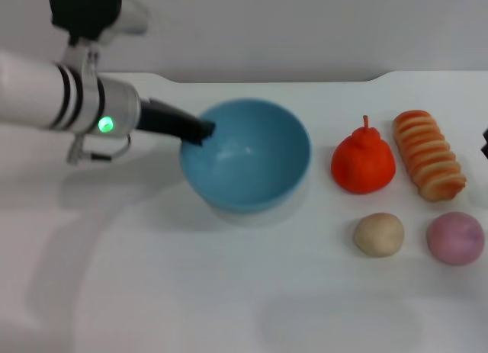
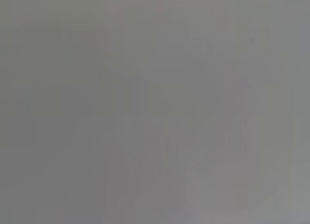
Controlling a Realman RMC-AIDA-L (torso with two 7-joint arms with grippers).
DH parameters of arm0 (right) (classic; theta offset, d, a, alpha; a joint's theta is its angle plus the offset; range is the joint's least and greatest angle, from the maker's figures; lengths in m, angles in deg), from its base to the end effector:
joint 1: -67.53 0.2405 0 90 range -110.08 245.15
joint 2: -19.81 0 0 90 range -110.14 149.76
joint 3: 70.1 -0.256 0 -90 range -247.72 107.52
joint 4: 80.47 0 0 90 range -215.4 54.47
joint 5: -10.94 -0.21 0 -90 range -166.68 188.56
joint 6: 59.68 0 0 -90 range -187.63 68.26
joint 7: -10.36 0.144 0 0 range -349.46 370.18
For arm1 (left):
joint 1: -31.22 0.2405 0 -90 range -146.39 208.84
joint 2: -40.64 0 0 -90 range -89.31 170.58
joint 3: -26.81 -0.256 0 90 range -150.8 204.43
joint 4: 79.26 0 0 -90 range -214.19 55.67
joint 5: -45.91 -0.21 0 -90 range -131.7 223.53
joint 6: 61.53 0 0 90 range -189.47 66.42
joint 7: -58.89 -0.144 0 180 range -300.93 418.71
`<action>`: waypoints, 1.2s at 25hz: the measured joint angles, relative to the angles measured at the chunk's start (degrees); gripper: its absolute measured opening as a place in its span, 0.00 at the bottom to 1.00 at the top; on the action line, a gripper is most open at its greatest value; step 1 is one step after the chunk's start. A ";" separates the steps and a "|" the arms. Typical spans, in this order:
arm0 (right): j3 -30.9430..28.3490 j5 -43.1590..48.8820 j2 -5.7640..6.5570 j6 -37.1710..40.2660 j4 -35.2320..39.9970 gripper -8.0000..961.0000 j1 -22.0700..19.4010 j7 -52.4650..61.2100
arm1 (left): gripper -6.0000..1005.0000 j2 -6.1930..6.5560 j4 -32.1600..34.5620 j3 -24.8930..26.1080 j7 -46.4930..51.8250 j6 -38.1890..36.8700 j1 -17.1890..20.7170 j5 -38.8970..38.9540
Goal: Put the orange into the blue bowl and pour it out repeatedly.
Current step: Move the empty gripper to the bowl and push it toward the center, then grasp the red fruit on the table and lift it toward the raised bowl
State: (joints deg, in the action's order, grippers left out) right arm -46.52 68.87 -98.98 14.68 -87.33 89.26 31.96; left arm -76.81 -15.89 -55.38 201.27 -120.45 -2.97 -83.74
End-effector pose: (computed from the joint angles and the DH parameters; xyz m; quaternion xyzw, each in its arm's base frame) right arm 0.3672 0.2809 -0.0124 -0.6457 0.3381 0.3361 0.5965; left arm -0.1795 0.3997 -0.0258 -0.9079 -0.3442 -0.0243 0.2380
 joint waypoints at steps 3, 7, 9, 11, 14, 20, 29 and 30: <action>0.96 5.95 0.27 1.00 5.86 0.86 0.31 9.29 | 0.00 -0.24 1.56 3.04 1.22 -0.87 -2.45 -6.52; 3.68 21.38 0.39 -2.66 26.00 0.86 0.61 37.01 | 0.00 -0.31 2.79 4.01 5.62 -0.39 -4.09 -14.48; 4.93 30.13 0.36 -4.69 35.50 0.86 1.52 51.77 | 0.00 -0.44 2.99 3.76 7.16 -0.02 -4.39 -17.15; 5.85 38.51 0.36 -5.96 43.01 0.86 2.83 62.99 | 0.00 -0.57 3.02 3.11 8.85 0.66 -4.59 -18.74; 7.45 50.85 0.67 -6.39 51.32 0.86 5.58 77.75 | 0.00 -0.57 2.82 2.98 10.52 1.96 -4.30 -19.25; 13.97 77.33 1.97 -1.77 60.75 0.86 13.02 99.38 | 0.00 -0.62 2.57 2.98 12.56 3.35 -4.31 -19.04; 22.47 85.35 0.23 0.21 59.51 0.85 16.56 103.20 | 0.00 -0.67 2.49 2.79 13.70 3.91 -5.40 -19.23; 22.69 85.13 0.23 -0.42 58.27 0.85 16.60 103.17 | 0.00 -0.67 2.46 2.75 13.70 4.00 -5.41 -19.20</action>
State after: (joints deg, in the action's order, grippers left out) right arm -23.83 154.00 -98.75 14.26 -29.06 105.87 135.13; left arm -77.48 -13.43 -52.63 214.98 -116.45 -8.37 -102.94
